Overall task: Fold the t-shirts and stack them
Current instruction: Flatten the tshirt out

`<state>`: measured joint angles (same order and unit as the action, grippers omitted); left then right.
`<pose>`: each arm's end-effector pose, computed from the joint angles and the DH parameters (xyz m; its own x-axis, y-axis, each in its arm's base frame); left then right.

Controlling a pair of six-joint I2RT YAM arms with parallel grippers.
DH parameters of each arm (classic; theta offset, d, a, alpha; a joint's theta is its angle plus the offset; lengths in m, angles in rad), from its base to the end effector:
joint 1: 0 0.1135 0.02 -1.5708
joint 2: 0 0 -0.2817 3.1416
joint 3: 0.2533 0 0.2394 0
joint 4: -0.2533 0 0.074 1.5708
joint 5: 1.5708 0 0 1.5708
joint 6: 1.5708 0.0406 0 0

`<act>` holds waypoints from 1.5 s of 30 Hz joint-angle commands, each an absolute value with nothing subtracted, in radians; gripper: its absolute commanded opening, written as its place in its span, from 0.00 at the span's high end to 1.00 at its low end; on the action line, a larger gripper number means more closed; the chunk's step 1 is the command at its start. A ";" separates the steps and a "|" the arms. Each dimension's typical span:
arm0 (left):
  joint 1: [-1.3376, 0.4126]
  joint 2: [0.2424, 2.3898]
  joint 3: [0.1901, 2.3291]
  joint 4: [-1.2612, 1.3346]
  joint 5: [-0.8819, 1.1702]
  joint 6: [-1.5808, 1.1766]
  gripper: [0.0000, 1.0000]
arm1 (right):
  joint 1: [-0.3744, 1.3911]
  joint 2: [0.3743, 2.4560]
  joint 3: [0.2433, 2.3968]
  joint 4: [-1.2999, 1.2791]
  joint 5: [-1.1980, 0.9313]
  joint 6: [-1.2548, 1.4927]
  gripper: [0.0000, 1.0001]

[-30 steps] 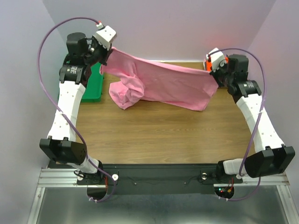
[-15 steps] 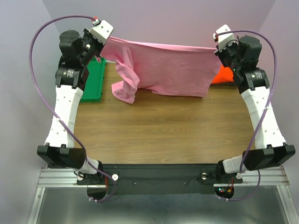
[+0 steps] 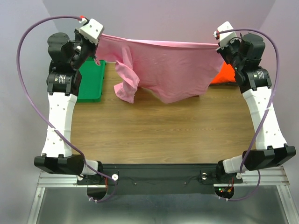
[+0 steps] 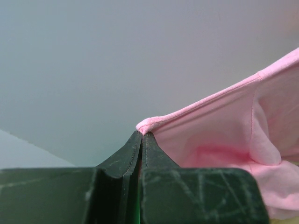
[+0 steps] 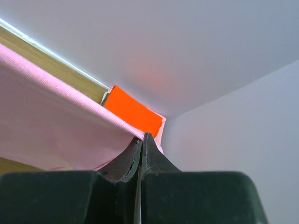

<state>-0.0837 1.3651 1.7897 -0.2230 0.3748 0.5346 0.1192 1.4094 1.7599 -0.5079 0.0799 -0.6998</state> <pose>0.2563 -0.0364 0.5618 0.3934 0.4428 -0.8057 0.2728 0.7807 0.5623 0.2832 0.0307 0.5095 -0.0931 -0.6577 -0.7475 -0.1310 0.7523 -0.6457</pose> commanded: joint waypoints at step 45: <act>0.058 1.163 1.091 -0.392 0.701 1.295 1.00 | 0.084 1.068 0.902 -0.170 -0.068 -0.971 0.99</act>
